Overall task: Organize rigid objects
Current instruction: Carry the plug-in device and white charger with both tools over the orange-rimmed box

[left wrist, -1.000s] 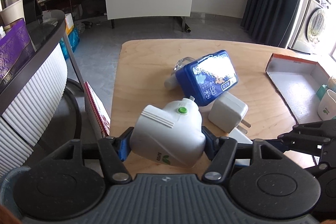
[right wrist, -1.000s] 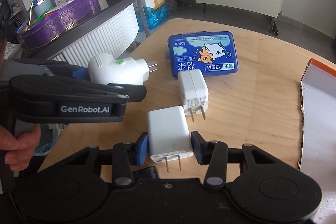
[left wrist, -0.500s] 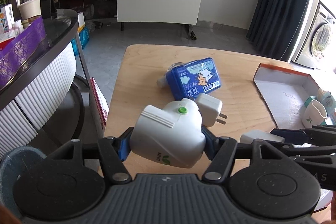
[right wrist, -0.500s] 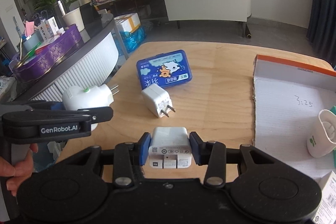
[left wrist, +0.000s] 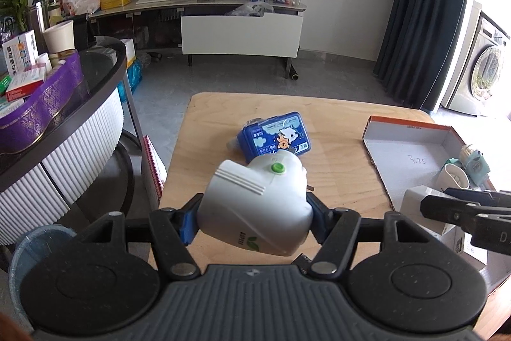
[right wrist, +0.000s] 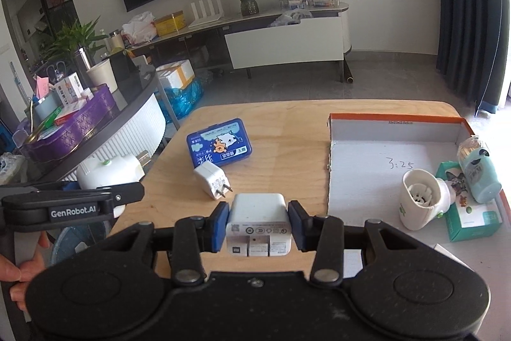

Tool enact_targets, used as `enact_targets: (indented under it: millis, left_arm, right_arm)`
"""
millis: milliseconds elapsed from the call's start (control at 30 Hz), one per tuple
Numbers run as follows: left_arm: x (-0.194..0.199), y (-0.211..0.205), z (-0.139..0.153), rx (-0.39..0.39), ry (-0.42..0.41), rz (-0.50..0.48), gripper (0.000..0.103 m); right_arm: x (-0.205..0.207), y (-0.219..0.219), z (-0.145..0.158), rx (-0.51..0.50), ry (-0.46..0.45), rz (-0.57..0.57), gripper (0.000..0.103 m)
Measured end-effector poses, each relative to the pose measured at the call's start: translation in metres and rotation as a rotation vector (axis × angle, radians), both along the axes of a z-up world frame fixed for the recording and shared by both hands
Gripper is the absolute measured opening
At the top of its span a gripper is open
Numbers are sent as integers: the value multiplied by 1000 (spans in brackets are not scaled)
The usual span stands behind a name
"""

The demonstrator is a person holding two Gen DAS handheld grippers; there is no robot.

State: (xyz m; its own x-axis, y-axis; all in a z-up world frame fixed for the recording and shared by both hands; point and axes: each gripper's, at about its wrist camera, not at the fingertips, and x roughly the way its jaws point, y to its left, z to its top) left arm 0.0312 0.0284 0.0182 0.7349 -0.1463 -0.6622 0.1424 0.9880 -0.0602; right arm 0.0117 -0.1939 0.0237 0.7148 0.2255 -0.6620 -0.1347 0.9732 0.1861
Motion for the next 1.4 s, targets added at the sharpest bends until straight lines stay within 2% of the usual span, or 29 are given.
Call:
enact_targets:
  millis: [167,433,800,1400]
  left_arm:
    - [-11,-1,6,5,-16,18,66]
    - [-23,-8,-3,-12,15,21,66]
    - [-28,-40,-7,-21,22,-47,66]
    - [-32,-88,0,-20,-7,-86,66]
  right_arm:
    - [-11,-12,3,5,-6,-25,50]
    - [-22,-24,2,18,-4,-39,50]
    - [-29,-34,5,28,-14,-62,50]
    - [-37,-61,13,18,-33,-124,50]
